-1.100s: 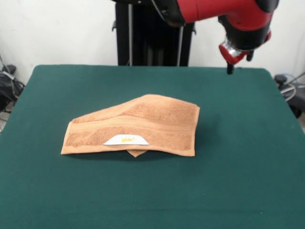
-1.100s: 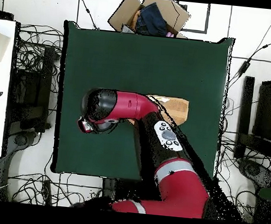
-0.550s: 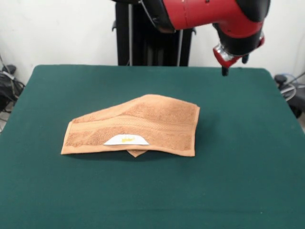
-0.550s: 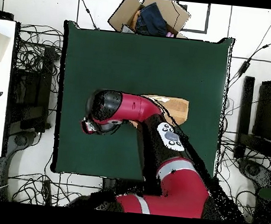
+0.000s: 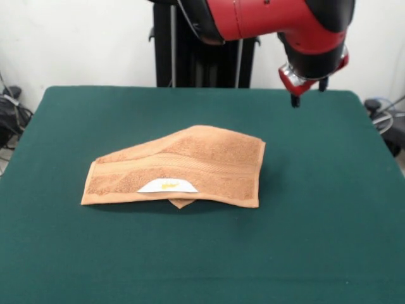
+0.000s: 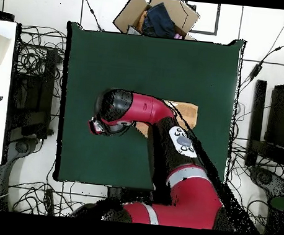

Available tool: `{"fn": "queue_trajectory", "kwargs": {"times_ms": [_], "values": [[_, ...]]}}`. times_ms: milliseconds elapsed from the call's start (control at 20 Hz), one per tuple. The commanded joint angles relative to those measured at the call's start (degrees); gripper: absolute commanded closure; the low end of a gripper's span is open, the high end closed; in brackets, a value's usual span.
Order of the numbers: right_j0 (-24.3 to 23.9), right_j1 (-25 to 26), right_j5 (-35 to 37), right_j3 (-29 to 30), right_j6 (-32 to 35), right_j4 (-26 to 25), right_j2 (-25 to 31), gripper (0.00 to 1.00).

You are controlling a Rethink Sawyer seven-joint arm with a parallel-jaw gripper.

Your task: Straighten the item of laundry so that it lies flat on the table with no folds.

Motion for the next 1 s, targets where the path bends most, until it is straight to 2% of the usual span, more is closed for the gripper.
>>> {"fn": "queue_trajectory", "kwargs": {"times_ms": [50, 600, 1000], "values": [[-1.3, 1.4, 3.0, -2.4, 11.1, 2.6, -1.9, 0.00], [-5.4, -2.5, 0.5, 2.6, 9.1, 3.0, -1.6, 0.00], [-9.1, -2.3, 1.7, 2.4, 7.0, 1.6, -1.2, 0.00]]}}
